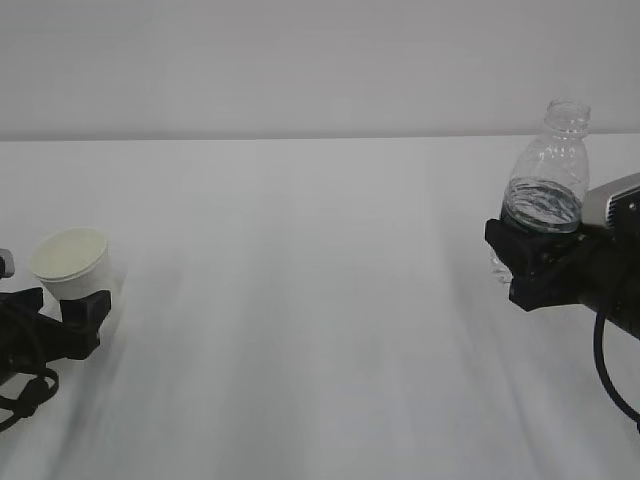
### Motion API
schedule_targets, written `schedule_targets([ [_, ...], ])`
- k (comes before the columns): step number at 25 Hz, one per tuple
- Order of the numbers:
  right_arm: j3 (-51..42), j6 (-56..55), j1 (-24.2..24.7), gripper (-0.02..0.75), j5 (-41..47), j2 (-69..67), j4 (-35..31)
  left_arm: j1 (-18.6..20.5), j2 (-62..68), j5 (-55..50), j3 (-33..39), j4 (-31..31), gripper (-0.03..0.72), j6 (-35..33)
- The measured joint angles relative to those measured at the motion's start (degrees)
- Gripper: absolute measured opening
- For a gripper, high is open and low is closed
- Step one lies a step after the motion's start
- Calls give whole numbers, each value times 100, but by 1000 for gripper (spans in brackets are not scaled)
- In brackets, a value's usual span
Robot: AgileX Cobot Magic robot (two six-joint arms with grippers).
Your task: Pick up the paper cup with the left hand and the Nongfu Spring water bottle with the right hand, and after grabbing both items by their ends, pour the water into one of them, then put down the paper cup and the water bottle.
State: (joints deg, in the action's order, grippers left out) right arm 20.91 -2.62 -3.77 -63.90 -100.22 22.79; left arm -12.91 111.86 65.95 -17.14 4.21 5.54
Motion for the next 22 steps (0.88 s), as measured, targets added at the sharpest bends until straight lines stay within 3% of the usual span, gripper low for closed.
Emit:
schedule_targets([
  [22,0,0,0,438,0,0,0,0,258,25,-525,170,603,0],
])
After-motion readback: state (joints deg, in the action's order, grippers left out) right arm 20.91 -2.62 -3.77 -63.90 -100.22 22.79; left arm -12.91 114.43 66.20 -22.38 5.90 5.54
